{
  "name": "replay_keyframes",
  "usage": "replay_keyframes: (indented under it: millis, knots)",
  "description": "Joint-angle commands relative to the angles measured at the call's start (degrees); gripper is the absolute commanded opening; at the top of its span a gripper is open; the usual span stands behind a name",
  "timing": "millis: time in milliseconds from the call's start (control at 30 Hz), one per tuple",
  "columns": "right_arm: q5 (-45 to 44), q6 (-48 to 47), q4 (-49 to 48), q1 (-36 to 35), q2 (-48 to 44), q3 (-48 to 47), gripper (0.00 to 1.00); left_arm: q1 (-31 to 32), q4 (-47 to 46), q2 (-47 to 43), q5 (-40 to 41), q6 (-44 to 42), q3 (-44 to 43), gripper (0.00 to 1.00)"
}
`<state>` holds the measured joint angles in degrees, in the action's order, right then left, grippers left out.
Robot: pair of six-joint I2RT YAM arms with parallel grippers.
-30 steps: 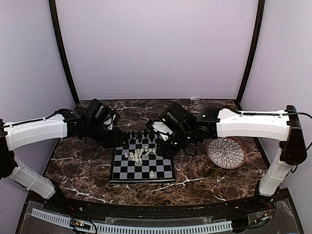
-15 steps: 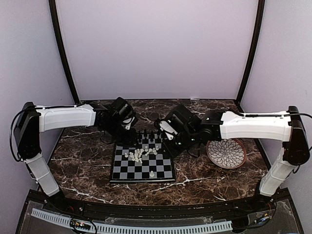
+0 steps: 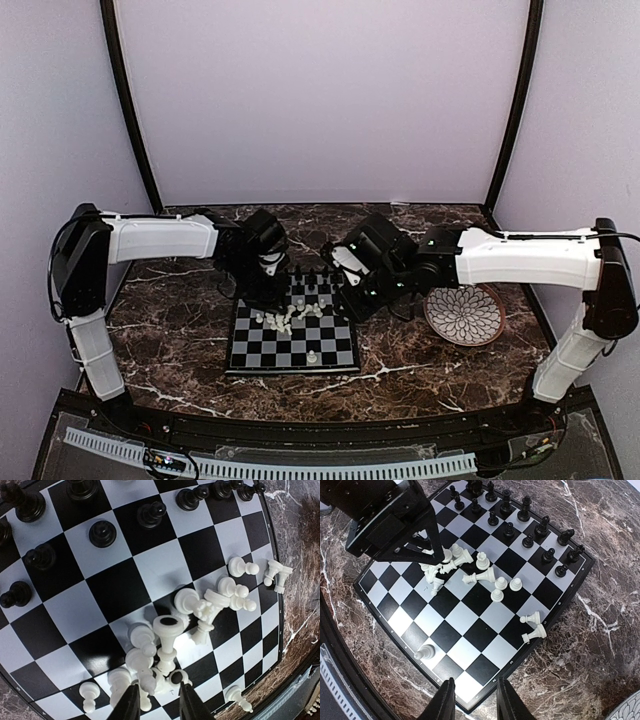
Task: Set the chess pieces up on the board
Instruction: Pick up the bishop from the chessboard.
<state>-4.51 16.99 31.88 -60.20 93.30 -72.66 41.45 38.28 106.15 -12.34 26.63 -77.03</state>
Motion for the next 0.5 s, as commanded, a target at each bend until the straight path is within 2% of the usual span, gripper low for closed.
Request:
replay_keyframes:
  millis: [0, 200, 467]
  knots:
    - [0.50, -1.07, -1.39, 0.35, -0.38, -0.50, 0.30, 0.37, 2.64, 0.33, 1.21, -1.09, -2.37, 0.30]
    - [0.92, -1.17, -1.40, 0.36, 0.46, -1.15, 0.30, 0.36, 2.71, 1.61, 2.76, -1.10, -3.64, 0.29]
    - [0.94, -1.04, -0.86, 0.35, 1.08, -1.78, 0.30, 0.35, 4.12, 3.57, 3.64, -1.28, -6.18, 0.17]
